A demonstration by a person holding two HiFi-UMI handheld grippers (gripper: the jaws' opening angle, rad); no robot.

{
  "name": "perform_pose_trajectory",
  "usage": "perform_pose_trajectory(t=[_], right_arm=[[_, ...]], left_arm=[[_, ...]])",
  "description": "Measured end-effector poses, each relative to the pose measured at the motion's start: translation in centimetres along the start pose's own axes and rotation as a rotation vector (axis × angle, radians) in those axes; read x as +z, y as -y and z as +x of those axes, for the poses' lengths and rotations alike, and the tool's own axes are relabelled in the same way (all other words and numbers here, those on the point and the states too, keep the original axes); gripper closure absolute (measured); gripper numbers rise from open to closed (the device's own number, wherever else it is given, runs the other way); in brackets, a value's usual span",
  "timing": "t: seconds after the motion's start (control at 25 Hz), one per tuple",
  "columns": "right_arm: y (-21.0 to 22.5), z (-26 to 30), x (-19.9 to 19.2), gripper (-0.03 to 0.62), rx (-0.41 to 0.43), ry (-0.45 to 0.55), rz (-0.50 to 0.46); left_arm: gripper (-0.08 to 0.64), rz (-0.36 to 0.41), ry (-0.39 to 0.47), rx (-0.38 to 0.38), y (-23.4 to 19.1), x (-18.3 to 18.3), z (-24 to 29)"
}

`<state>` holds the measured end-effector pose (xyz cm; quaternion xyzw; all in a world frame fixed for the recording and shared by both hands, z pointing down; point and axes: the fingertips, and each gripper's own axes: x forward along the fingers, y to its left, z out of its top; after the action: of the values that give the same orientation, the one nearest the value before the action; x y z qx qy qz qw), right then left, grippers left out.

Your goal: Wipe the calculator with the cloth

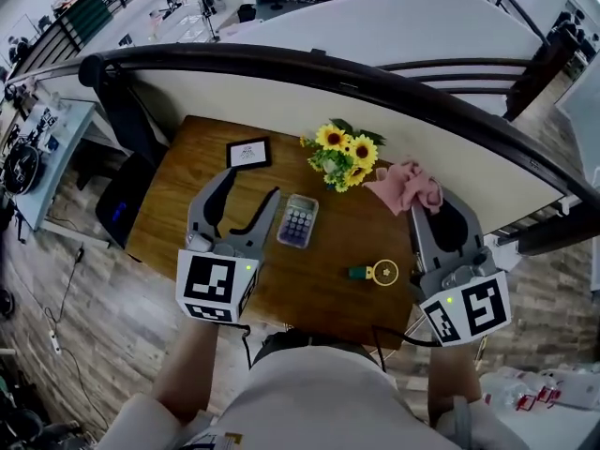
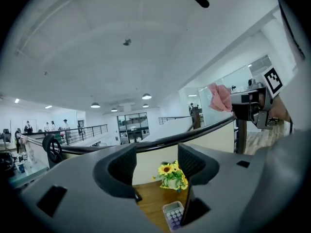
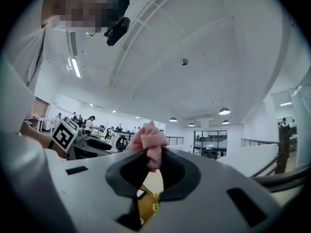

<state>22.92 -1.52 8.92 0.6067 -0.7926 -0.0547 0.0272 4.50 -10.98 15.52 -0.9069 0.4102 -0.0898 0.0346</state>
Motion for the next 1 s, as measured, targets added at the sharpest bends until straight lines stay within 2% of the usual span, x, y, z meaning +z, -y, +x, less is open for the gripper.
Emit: perform_pose_trajectory(t=[0.12, 0.24, 0.44, 0.72, 0.84, 1.0], right_arm=[[0.2, -1.7, 1.2, 0.545, -0.016, 0.024, 0.012], [0.4, -3.2, 1.7, 0.545, -0.035, 0.022, 0.011], [0.3, -4.7, 0.9, 0.546, -0.034, -0.024, 0.016], [-0.7, -7.0, -2.0, 0.546, -0.014, -0.104, 0.032], [-2.1, -8.0, -3.9, 0.546, 0.013, -0.154, 0.060], [-4.0, -8.9, -5.1, 0.546, 0.033, -0.205, -0.036]], left_arm=[[0.378, 0.035, 0.036, 0.017, 0.4, 1.9, -1.4], [0.404, 0.062, 0.069, 0.021, 1.2, 3.4, -2.8], [0.460, 0.065, 0.100, 0.018, 1.8, 4.6, -4.7], [0.515, 0.083, 0.082, 0.006, 3.3, 2.9, -6.8], [0.537, 0.059, 0.059, -0.019, 4.4, 1.2, -7.6], [0.543, 0.004, 0.016, -0.038, 5.4, -0.7, -8.2]])
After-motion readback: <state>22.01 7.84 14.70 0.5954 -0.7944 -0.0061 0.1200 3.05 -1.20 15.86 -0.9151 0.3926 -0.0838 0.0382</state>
